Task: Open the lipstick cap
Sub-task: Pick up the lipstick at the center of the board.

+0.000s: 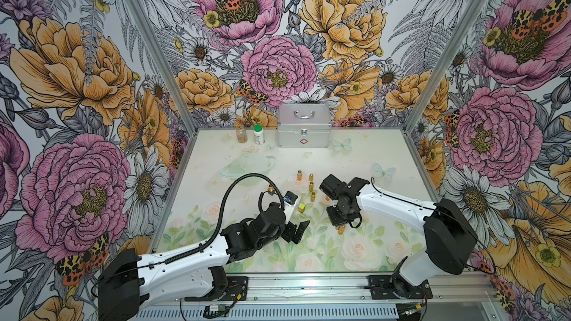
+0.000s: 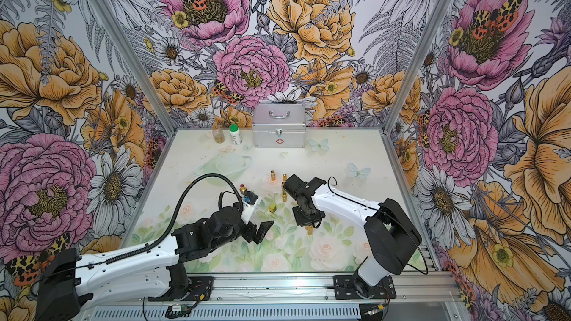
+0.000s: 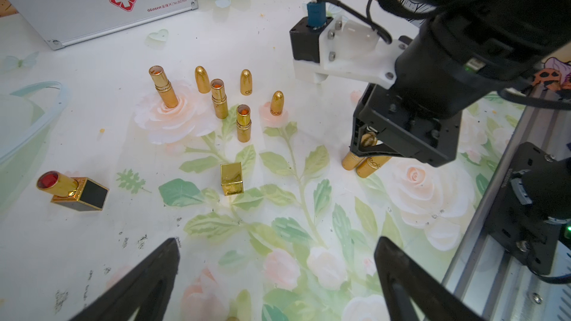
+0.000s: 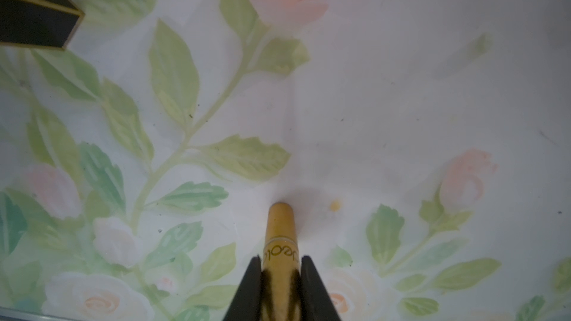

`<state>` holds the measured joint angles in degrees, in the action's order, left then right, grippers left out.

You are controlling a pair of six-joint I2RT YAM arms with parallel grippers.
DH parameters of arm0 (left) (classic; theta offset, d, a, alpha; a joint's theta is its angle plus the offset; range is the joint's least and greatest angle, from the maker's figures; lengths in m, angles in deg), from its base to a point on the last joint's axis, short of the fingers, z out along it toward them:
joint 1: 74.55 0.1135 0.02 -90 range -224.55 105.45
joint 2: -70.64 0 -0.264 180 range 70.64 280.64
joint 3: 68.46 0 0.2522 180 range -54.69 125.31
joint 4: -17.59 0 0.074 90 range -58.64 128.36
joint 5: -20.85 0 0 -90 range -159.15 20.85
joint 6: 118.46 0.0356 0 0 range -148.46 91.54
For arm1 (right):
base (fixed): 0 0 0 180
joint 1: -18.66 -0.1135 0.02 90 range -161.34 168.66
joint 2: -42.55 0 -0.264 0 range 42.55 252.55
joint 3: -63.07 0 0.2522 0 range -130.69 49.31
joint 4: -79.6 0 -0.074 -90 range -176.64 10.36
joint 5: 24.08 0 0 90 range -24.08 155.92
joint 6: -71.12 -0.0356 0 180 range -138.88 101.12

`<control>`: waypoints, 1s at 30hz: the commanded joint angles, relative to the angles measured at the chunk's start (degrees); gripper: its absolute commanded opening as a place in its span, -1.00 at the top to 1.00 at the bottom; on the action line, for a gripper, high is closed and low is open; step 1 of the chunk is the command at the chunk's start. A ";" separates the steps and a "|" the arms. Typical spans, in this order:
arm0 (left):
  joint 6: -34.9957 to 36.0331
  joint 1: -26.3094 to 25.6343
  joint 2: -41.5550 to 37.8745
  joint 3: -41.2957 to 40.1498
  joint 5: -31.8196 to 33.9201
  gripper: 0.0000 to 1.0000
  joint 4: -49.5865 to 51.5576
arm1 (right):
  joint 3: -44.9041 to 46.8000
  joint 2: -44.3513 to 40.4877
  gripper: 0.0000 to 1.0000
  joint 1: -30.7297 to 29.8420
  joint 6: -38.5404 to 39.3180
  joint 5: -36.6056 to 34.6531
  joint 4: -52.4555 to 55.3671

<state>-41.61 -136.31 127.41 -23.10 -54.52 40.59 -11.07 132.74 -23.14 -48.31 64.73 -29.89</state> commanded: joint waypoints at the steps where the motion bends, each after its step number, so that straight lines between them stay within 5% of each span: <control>1: 1.76 -0.30 0.18 1.19 2.13 -0.97 -0.75 | -3.26 -1.17 0.57 -0.38 -0.11 1.07 -0.77; 11: 6.01 5.49 3.52 -0.25 -9.39 -0.94 -8.71 | -9.46 -3.66 0.57 0.14 -0.91 4.96 3.06; 20: 13.18 5.51 16.32 -0.92 -18.96 -0.42 -21.46 | -14.72 -4.30 0.57 0.57 -1.29 8.66 5.91; 30: 14.11 6.23 25.33 -1.23 -21.23 -0.04 -34.80 | -16.00 -6.06 0.57 2.13 -2.38 12.98 5.91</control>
<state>-28.21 -130.76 152.26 -23.47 -73.05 13.68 -25.24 128.50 -21.59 -49.86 75.72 -24.14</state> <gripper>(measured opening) 0.528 0.216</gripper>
